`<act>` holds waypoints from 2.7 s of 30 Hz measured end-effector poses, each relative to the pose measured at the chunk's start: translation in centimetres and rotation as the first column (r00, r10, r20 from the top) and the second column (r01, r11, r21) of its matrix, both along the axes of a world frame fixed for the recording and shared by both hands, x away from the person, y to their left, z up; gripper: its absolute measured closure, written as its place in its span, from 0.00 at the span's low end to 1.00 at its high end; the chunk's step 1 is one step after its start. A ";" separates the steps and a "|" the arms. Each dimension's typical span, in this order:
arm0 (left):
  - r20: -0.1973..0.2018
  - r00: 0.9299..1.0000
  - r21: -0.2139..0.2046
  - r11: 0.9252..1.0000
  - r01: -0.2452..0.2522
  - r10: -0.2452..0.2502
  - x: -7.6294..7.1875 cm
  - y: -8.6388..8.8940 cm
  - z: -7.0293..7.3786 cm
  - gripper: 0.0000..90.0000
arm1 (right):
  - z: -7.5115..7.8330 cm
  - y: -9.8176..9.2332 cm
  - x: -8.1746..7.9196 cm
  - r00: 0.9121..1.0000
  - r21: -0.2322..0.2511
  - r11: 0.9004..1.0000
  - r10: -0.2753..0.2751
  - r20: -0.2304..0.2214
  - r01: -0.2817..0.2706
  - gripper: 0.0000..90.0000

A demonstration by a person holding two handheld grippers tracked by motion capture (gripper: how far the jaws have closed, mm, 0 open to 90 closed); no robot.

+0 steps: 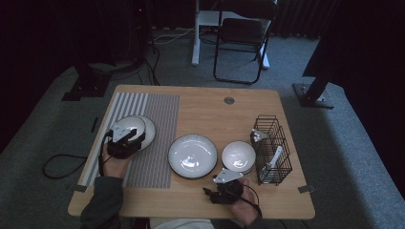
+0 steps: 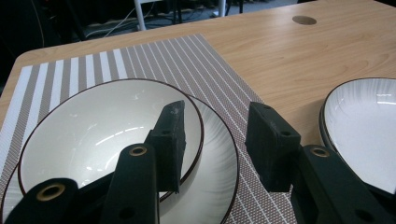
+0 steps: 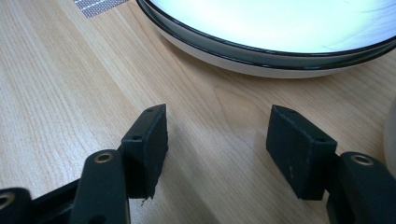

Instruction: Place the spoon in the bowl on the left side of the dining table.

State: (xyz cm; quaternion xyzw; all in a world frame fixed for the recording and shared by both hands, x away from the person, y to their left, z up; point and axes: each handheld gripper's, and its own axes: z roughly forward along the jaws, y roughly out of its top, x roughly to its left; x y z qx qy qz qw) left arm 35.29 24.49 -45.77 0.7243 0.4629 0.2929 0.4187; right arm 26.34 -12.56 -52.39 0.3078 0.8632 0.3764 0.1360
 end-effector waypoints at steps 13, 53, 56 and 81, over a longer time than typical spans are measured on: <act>0.003 1.000 0.004 1.000 -0.008 0.008 0.0 0.1 0.1 0.65 | 0.4 0.4 -0.1 1.000 -0.034 0.999 -0.002 -0.018 0.002 0.42; -0.002 1.000 0.011 1.000 0.008 -0.008 0.0 -0.2 0.0 0.64 | 8.6 -2.0 -0.8 0.994 0.016 0.997 0.080 0.077 -0.081 0.46; -0.005 1.000 0.012 1.000 0.013 -0.013 0.0 -0.3 0.0 0.65 | 9.3 -2.5 -0.9 0.992 0.022 0.996 0.084 0.090 -0.086 0.46; -0.009 1.000 0.012 1.000 0.028 -0.028 0.0 -0.6 -0.1 0.65 | 14.4 -8.2 -0.9 0.982 0.053 0.998 0.013 0.189 -0.023 0.48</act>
